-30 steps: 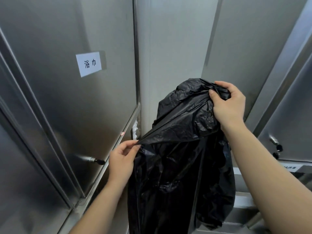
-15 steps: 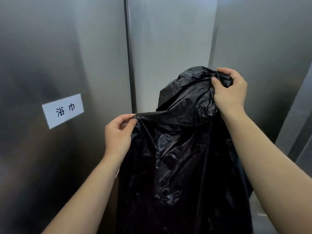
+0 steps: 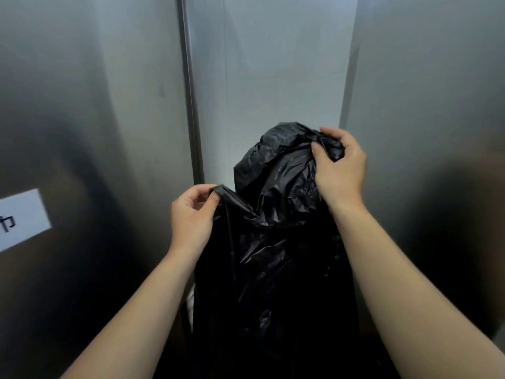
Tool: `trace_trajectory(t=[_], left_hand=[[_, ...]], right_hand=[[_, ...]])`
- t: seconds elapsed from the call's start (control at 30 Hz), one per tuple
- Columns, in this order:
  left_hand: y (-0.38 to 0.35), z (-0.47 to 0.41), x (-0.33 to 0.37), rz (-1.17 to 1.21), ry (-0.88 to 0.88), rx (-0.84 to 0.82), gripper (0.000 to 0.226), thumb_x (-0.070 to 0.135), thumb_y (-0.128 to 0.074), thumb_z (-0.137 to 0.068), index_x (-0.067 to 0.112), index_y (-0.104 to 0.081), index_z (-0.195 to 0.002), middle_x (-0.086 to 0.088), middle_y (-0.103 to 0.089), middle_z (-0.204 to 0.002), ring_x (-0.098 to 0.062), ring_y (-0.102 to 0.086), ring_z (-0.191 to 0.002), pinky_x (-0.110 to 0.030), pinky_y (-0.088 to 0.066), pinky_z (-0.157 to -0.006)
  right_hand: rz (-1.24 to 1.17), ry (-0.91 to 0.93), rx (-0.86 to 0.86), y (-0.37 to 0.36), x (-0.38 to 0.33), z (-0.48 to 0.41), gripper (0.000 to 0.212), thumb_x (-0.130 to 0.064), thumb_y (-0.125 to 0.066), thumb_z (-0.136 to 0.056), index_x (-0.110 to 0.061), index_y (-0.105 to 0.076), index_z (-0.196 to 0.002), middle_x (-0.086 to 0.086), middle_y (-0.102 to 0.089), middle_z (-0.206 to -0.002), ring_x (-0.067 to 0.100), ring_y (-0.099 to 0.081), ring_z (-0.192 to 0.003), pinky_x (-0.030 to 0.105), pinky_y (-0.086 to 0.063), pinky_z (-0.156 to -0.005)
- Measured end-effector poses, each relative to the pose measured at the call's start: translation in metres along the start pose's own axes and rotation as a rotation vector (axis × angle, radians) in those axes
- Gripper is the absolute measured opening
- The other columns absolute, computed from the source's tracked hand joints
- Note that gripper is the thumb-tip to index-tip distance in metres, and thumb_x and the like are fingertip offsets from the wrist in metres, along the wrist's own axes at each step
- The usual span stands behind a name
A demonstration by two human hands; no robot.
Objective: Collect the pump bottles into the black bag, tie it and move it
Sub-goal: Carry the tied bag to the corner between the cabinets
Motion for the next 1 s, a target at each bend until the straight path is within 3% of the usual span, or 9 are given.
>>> trace_trajectory(t=[0.2, 0.33, 0.5, 0.57, 0.7, 0.87, 1.0], left_hand=[[-0.014, 0.009, -0.072, -0.011, 0.151, -0.028, 0.028, 0.007, -0.064, -0.087, 0.028, -0.07, -0.069, 0.015, -0.071, -0.065, 0.004, -0.063, -0.063, -0.009, -0.048, -0.06], [-0.03, -0.01, -0.09, -0.058, 0.152, -0.073, 0.033, 0.009, -0.063, -0.086, 0.035, -0.072, -0.068, 0.011, -0.071, -0.068, -0.002, -0.064, -0.067, -0.012, -0.048, -0.062], [-0.052, -0.043, -0.1, -0.074, 0.148, -0.066, 0.025, 0.012, -0.064, -0.085, 0.031, -0.067, -0.069, 0.012, -0.067, -0.07, -0.002, -0.059, -0.064, -0.016, -0.047, -0.063], [-0.061, -0.051, -0.105, -0.071, 0.149, -0.087, 0.025, 0.013, -0.063, -0.085, 0.032, -0.067, -0.068, 0.013, -0.066, -0.068, 0.001, -0.058, -0.059, -0.013, -0.047, -0.06], [-0.065, -0.036, -0.139, -0.125, 0.212, -0.204, 0.032, 0.015, -0.065, -0.086, 0.041, -0.069, -0.067, 0.014, -0.067, -0.068, 0.008, -0.059, -0.055, -0.007, -0.045, -0.054], [-0.039, 0.017, -0.208, -0.148, 0.415, -0.231, 0.028, 0.008, -0.062, -0.087, 0.032, -0.069, -0.076, 0.012, -0.071, -0.073, 0.0, -0.064, -0.072, -0.011, -0.048, -0.066], [-0.028, 0.041, -0.235, -0.17, 0.495, -0.257, 0.022, 0.01, -0.063, -0.086, 0.031, -0.069, -0.08, 0.01, -0.071, -0.075, -0.001, -0.064, -0.07, -0.017, -0.046, -0.065]], right_hand=[[0.057, -0.114, -0.016, -0.004, 0.063, 0.015, 0.02, -0.012, -0.065, -0.085, -0.024, -0.064, -0.1, 0.003, -0.066, -0.109, 0.014, -0.061, -0.102, 0.036, -0.048, -0.097], [0.075, -0.124, 0.018, -0.007, 0.08, 0.007, 0.02, -0.011, -0.066, -0.084, -0.022, -0.065, -0.101, 0.005, -0.066, -0.107, 0.014, -0.062, -0.099, 0.034, -0.048, -0.096], [0.075, -0.107, 0.042, -0.017, 0.09, -0.011, 0.02, -0.011, -0.065, -0.084, -0.025, -0.063, -0.098, 0.006, -0.066, -0.108, 0.015, -0.062, -0.1, 0.033, -0.048, -0.096], [0.075, -0.097, 0.047, -0.021, 0.097, -0.013, 0.021, -0.011, -0.065, -0.084, -0.026, -0.062, -0.099, 0.005, -0.065, -0.108, 0.011, -0.061, -0.099, 0.027, -0.047, -0.095], [0.128, -0.111, 0.046, -0.026, 0.135, 0.003, 0.023, -0.011, -0.065, -0.084, -0.022, -0.063, -0.104, -0.008, -0.055, -0.1, -0.018, -0.051, -0.086, -0.003, -0.034, -0.08], [0.243, -0.196, -0.023, -0.029, 0.201, 0.043, 0.023, -0.009, -0.064, -0.085, -0.017, -0.064, -0.106, 0.0, -0.052, -0.102, 0.005, -0.051, -0.09, -0.004, -0.031, -0.08], [0.317, -0.213, -0.078, -0.033, 0.233, 0.062, 0.021, -0.01, -0.064, -0.086, -0.021, -0.063, -0.104, 0.0, -0.05, -0.103, 0.007, -0.05, -0.093, -0.005, -0.028, -0.078]])
Point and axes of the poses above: each hand's wrist, its own z-axis away from the middle knuckle, its own y-axis out of the back of the hand, x = y × z, the point moved 8 cm from there along -z, towards the middle knuckle
